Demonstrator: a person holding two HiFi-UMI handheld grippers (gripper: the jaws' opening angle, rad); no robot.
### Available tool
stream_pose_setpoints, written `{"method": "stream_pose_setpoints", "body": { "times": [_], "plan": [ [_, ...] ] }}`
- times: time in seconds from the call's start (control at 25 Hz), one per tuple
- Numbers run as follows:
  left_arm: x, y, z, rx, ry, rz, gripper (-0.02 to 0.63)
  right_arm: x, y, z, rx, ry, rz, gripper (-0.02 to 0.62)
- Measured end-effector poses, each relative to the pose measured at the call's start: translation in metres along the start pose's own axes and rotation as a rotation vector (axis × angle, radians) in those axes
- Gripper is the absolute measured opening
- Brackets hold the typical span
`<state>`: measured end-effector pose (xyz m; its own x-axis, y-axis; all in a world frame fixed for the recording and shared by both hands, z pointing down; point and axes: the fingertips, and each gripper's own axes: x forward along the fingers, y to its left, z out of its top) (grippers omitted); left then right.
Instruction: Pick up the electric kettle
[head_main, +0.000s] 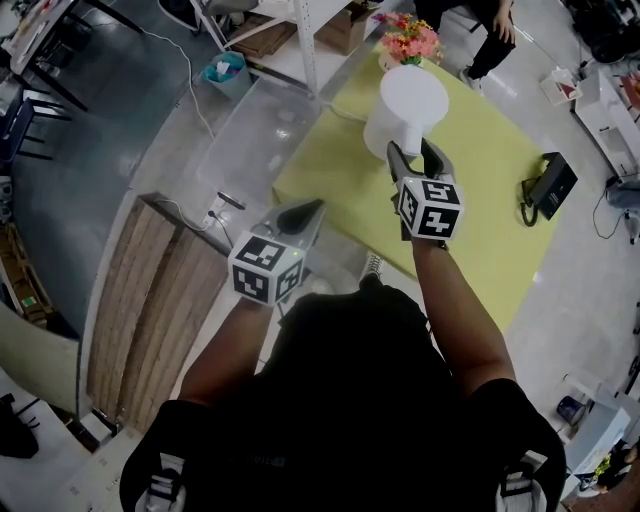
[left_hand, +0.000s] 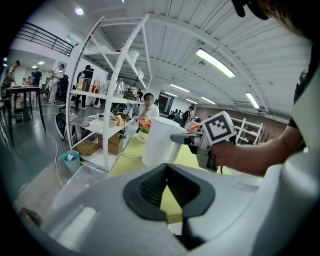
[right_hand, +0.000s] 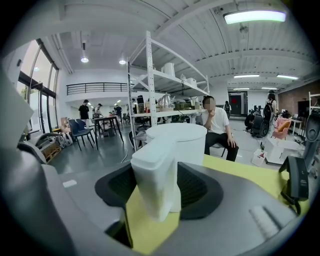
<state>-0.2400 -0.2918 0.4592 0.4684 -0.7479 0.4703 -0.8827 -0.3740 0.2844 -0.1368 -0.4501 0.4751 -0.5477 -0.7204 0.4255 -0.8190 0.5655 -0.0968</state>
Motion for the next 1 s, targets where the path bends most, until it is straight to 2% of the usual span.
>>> {"method": "stream_pose_setpoints", "body": {
  "times": [0.36, 0.6, 1.0],
  "plan": [
    [0.009, -0.007, 0.0, 0.021, 0.011, -0.024, 0.002, -0.009, -0.018, -0.002, -0.015, -0.001, -0.023, 0.244],
    [0.012, -0.01, 0.002, 0.029, 0.015, -0.037, 0.002, -0.015, -0.037, -0.004, -0.004, -0.002, -0.044, 0.215],
    [0.016, -0.012, -0.002, 0.039, 0.029, -0.037, 0.002, -0.007, -0.051, -0.005, -0.095, -0.018, -0.021, 0.187]
  ]
}}
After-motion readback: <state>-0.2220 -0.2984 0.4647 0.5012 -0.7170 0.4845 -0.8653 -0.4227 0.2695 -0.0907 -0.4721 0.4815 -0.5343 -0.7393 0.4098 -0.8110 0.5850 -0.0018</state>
